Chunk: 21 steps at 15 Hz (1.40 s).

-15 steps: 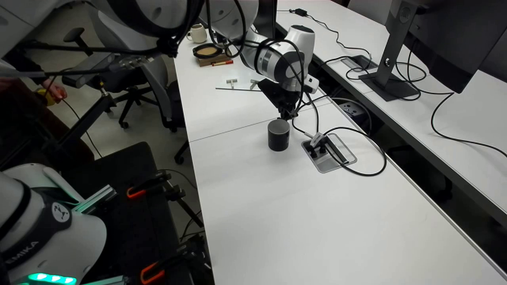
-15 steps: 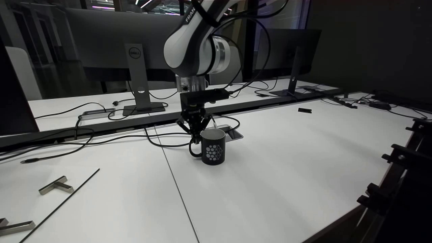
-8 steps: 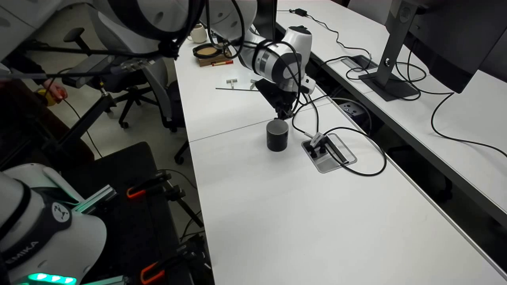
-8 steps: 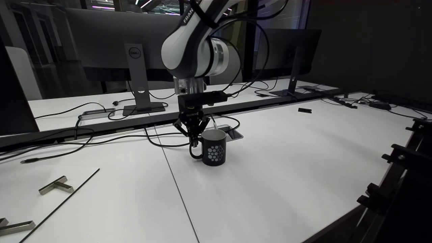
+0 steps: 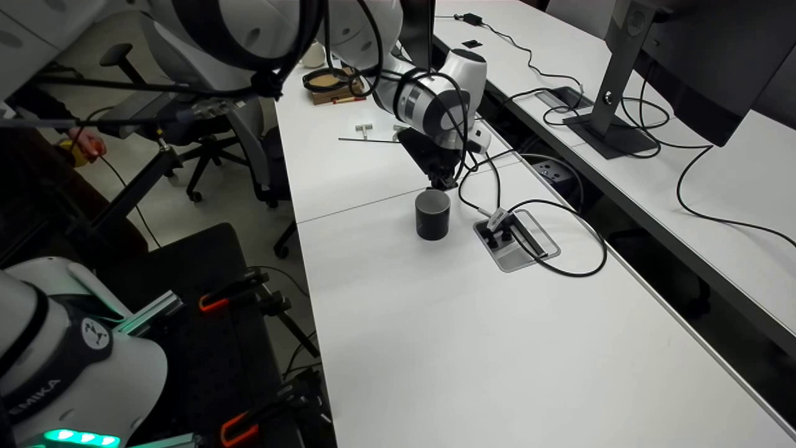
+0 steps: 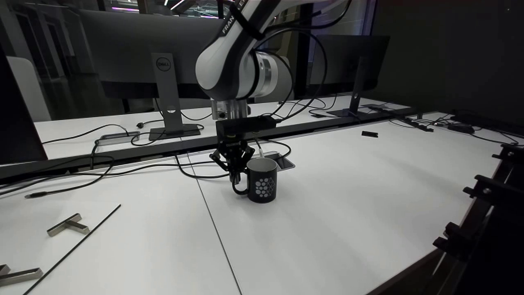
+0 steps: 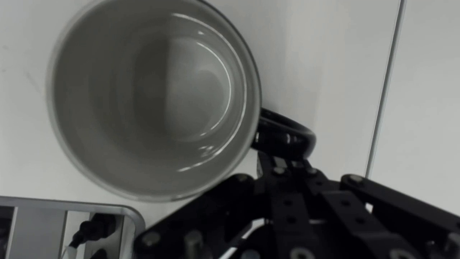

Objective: Rotate the mug counterclockwise

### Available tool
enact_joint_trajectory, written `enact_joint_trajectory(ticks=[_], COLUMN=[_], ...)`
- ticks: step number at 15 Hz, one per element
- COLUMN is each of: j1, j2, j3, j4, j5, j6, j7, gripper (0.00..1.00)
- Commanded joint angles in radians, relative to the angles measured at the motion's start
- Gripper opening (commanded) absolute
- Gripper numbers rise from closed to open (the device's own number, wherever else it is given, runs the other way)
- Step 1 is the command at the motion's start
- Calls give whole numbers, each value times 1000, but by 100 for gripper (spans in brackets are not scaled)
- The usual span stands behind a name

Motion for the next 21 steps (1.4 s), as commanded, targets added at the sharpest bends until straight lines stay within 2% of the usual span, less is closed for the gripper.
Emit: enact_joint_trajectory(ticks=[1,9,14,21], j1=[-6,-2,20,42], j2=[8,-6,-16,-28], j3=[8,3,-40,-82], j4=[3,-38,-55,-61], j5=[27,55,48,33], j6=[15,63,38,19], j7=[8,44,146,213], gripper=[0,0,0,0])
